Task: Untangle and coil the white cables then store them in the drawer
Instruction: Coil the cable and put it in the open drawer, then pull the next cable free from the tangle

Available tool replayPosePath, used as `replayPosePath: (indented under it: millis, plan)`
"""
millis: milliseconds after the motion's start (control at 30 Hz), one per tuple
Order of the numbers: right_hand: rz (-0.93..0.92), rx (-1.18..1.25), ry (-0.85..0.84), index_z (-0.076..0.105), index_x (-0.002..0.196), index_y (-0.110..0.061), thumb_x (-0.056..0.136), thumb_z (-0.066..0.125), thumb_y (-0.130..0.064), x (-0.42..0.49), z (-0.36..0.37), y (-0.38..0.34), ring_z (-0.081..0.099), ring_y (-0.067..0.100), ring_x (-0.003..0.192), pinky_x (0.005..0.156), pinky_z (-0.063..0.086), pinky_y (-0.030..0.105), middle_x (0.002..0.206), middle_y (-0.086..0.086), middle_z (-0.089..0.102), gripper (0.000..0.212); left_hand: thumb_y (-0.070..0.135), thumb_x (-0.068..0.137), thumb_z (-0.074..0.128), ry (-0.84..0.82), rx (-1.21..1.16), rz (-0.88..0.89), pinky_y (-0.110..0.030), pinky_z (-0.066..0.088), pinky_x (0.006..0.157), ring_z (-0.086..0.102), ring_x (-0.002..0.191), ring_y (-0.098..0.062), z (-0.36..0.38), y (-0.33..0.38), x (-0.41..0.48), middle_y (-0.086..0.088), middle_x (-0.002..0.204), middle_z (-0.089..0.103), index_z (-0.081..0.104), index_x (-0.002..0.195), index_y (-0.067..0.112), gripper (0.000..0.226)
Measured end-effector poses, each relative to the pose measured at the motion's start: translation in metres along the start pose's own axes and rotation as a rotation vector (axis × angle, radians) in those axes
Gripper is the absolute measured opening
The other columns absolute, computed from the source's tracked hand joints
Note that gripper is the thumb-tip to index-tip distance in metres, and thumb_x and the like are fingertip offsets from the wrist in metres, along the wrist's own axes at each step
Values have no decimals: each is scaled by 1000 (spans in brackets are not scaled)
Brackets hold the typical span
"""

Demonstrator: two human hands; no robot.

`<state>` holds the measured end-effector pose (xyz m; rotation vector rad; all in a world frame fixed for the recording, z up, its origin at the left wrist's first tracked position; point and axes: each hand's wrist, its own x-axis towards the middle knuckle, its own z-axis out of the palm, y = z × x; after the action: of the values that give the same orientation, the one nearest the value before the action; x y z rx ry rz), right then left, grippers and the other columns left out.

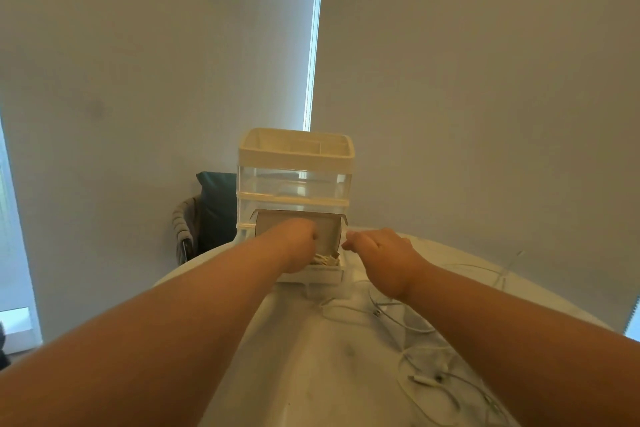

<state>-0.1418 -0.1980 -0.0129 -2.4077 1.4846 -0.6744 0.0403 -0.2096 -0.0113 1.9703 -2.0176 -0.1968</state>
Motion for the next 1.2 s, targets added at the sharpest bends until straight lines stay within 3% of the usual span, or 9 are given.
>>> replayPosePath:
  millis: [167,367,433,533,600,900,1000,1133,1200]
  plan:
    - [21,84,23,68,110,-4,104,29,-36,-32,-16,-7,59,32,111,103,41,48,114,15,68,50,15,99,44,113,-185,55,-35,46,99,57,116,-24,-9,32,-47,-6,127,62,62,127,15,34]
    - [64,103,85,62,126,-9,103,39,-9,-91,-52,5,58,29,117,98,46,36,125,10,63,33,18,98,49,121,-430,103,-27,47,77,60,100,-15,-14,79,-100,0,116,65,66,121,21,29]
    - [122,301,176,67,119,-10,102,42,-12,-106,-61,14,62,27,112,97,48,45,121,10,68,30,18,97,50,184,-587,93,-27,45,67,60,84,-12,-12,88,-113,2,104,67,68,113,23,25]
    - [326,800,315,73,104,-18,98,50,-25,-138,-66,20,68,16,95,81,48,36,101,-1,77,25,19,96,52,307,-785,56,-28,49,73,62,86,-11,2,93,-134,5,99,68,68,106,25,20]
    - [331,821,344,75,100,-22,98,53,-24,-161,-60,32,69,14,90,75,48,34,93,-5,77,22,21,95,55,332,-763,61,-25,48,71,61,86,-6,21,89,-148,10,95,66,68,103,28,16]
    - [108,468,192,78,87,-29,88,69,-15,-194,-61,39,59,-2,61,54,44,9,71,-12,72,16,48,85,67,-218,-260,189,-32,57,76,63,74,-8,11,90,-178,10,79,68,67,83,31,17]
    - [87,304,-27,78,84,-30,85,72,-17,-194,-56,40,62,-1,64,60,48,14,71,-12,72,15,45,77,77,-338,-226,371,-29,55,72,58,69,-1,20,114,-189,12,79,65,68,86,33,18]
    - [154,397,55,78,82,-26,85,66,-13,-186,-53,49,59,0,61,59,50,18,73,-8,73,18,51,66,84,-559,-44,541,-26,52,79,58,85,-2,44,143,-203,16,97,61,66,106,40,45]
    - [176,389,40,78,81,-27,85,64,-12,-184,-51,52,60,2,61,61,51,22,74,-8,73,20,37,75,79,-547,-11,611,-31,54,81,61,86,-7,56,150,-205,12,96,65,69,101,32,29]
